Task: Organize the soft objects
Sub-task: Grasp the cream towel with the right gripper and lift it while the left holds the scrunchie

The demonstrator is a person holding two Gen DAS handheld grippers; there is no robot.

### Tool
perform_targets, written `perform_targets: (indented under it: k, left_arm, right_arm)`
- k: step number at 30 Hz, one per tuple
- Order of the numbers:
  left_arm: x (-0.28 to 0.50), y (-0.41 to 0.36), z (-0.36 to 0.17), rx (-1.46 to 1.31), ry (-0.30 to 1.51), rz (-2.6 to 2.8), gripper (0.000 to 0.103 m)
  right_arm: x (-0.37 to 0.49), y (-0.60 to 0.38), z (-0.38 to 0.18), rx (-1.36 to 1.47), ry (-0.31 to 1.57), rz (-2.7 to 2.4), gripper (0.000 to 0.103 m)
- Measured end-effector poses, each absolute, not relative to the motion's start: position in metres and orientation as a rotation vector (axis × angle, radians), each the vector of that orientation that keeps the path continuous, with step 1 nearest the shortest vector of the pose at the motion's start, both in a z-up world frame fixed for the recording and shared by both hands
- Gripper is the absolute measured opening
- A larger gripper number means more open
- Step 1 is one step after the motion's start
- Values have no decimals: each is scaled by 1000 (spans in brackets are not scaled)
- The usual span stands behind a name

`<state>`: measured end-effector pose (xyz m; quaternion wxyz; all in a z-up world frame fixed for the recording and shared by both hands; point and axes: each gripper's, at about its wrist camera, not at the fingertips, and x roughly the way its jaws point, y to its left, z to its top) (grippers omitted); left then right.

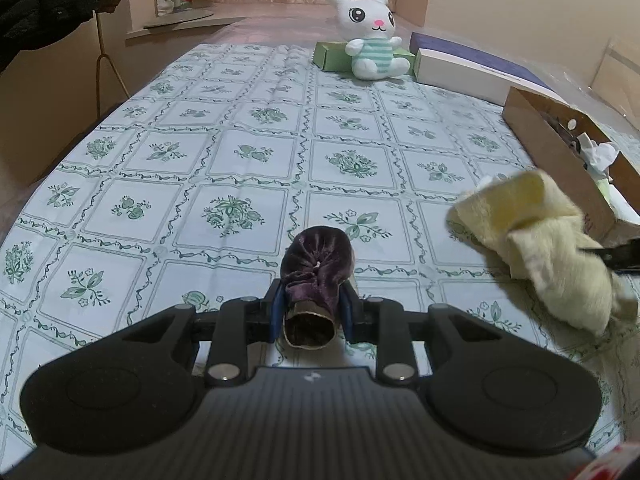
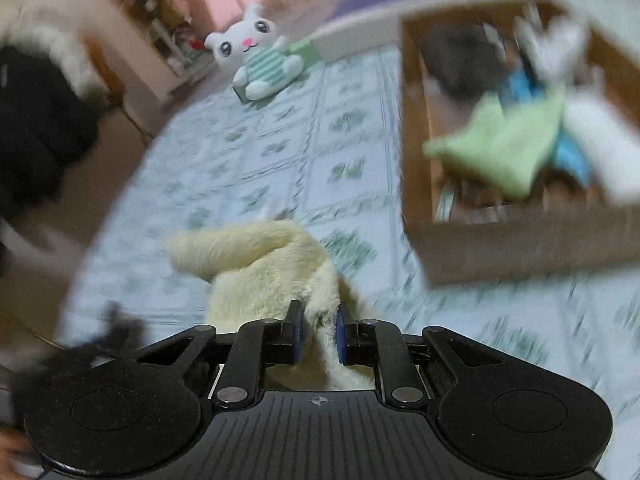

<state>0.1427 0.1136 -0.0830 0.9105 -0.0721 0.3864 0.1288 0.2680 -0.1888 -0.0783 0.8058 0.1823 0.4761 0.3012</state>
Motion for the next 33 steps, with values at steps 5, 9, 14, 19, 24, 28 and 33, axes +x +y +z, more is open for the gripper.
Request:
perform_targets:
  k: [5, 9, 14, 19, 24, 28, 33]
  left_arm:
    - [143, 112, -85, -147, 802, 260, 26]
    - [143, 111, -86, -147, 802, 258, 26]
    - [144, 111, -86, -146, 803, 259, 26]
    - [144, 112, -86, -144, 805, 258, 26]
    - [145, 112, -87, -146, 809, 259, 26]
    - [145, 112, -86, -146, 809, 259, 26]
    - [145, 112, -86, -147, 808, 260, 26]
  right_arm:
    - [239, -134, -73, -47, 781, 581, 16]
    - [200, -105, -82, -408, 547, 626, 17]
    - [164, -100, -110, -772, 322, 655, 23]
    - [196, -126, -90, -419, 521, 707, 75]
    - [203, -144, -58, -178, 564, 804, 86]
    - [185, -129, -58, -315, 549, 901, 88]
    - [177, -104, -93, -520, 562, 887, 88]
